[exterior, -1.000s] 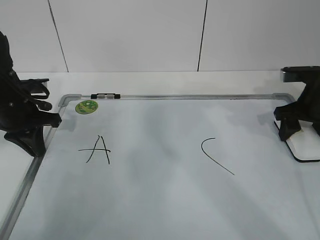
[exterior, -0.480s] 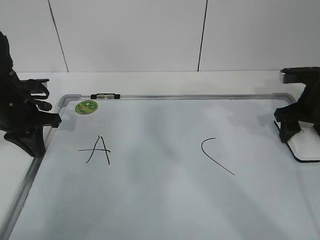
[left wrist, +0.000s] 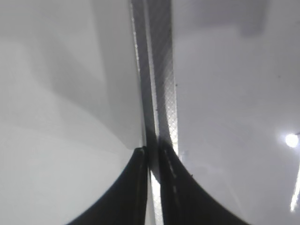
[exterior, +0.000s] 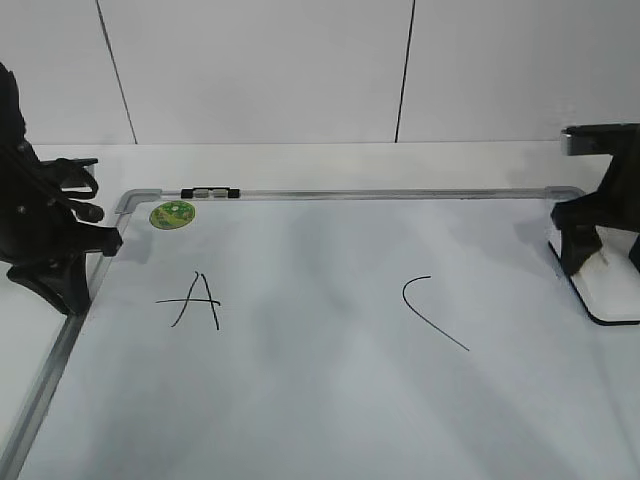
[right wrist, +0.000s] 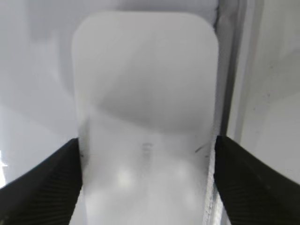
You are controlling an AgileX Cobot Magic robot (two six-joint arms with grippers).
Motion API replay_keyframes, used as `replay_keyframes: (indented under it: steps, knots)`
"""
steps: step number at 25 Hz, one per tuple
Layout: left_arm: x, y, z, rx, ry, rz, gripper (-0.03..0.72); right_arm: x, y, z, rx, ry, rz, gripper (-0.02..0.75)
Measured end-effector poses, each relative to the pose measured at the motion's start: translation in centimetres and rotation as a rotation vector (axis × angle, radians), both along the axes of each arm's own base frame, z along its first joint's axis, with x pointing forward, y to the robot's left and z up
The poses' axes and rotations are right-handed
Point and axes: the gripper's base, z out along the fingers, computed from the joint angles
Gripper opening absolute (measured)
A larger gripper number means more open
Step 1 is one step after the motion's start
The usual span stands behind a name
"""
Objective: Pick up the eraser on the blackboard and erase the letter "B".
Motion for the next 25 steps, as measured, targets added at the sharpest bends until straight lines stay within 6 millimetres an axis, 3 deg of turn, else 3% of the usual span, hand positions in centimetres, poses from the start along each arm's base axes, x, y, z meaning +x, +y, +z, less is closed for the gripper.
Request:
replay_keyframes:
  steps: [7, 11, 15, 17, 21, 25]
  knots:
    - [0.0, 0.0, 0.0, 0.0, 0.002, 0.0, 0.038, 0.8, -0.1, 3.4, -0.002, 0.04, -0.018, 0.656]
    - [0.0, 0.0, 0.0, 0.0, 0.002, 0.0, 0.038, 1.8, 0.0, 5.7, 0.009, -0.017, -0.035, 0.638]
    - [0.0, 0.0, 0.0, 0.0, 0.002, -0.002, 0.055, 2.2, 0.4, 6.7, 0.048, -0.052, -0.044, 0.6]
    - [0.0, 0.0, 0.0, 0.001, 0.001, -0.012, 0.091, 2.1, 0.6, 7.2, 0.071, -0.061, -0.049, 0.577]
    - [-0.2, 0.1, 0.1, 0.005, 0.023, -0.023, 0.248, 1.4, 0.7, 8.9, 0.083, -0.101, -0.055, 0.557]
    - [0.1, 0.0, 0.8, 0.002, 0.03, -0.03, 0.3, 0.2, 0.7, 11.8, 0.091, -0.174, -0.055, 0.552]
